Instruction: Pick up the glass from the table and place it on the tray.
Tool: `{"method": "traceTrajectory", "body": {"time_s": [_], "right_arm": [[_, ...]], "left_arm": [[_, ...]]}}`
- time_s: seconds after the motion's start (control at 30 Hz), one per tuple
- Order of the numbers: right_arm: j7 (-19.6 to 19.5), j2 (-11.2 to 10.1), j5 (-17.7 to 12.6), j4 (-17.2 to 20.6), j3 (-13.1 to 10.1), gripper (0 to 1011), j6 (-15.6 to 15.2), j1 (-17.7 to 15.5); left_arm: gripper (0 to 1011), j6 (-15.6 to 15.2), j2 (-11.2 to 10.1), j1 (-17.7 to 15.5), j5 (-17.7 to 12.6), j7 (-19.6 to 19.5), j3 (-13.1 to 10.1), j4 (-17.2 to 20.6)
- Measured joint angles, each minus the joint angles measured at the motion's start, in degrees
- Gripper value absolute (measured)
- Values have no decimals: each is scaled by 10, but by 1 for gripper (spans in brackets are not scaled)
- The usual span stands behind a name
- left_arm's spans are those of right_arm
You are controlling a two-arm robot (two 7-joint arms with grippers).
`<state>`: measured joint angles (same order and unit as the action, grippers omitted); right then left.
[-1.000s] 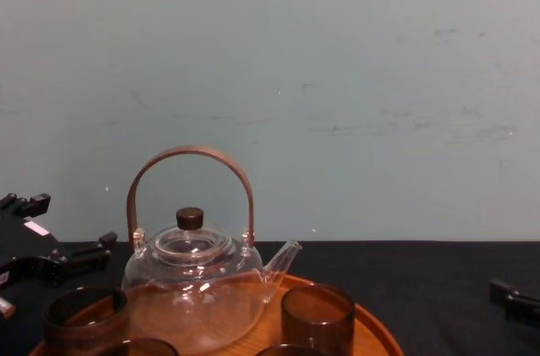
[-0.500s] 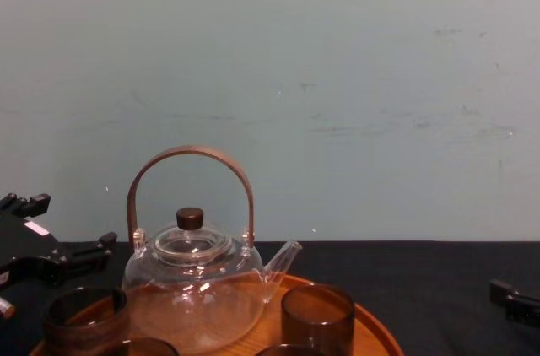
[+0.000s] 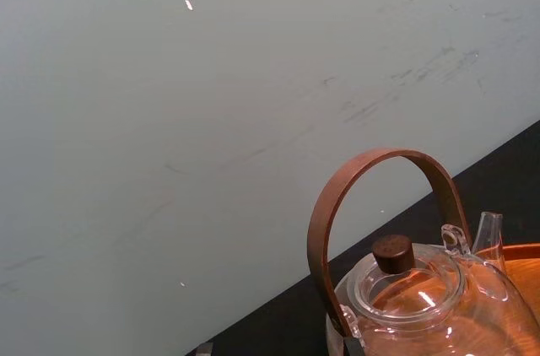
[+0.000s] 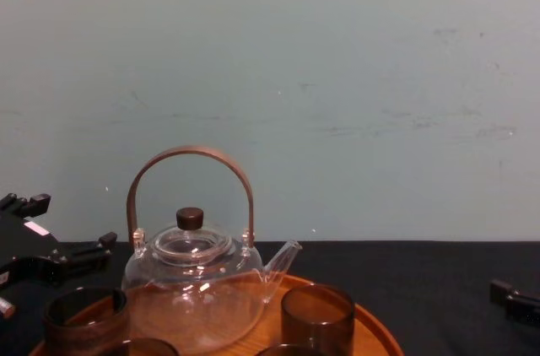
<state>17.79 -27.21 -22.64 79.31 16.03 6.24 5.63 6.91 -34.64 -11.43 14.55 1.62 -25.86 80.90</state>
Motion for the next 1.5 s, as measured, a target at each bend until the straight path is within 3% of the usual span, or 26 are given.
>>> {"method": "traceTrajectory", "body": {"time_s": [1.5], "right_arm": [[0,0,0,0,0,1002,0,0]], "left_arm": [[1001,0,0,0,0,0,0,0]]}}
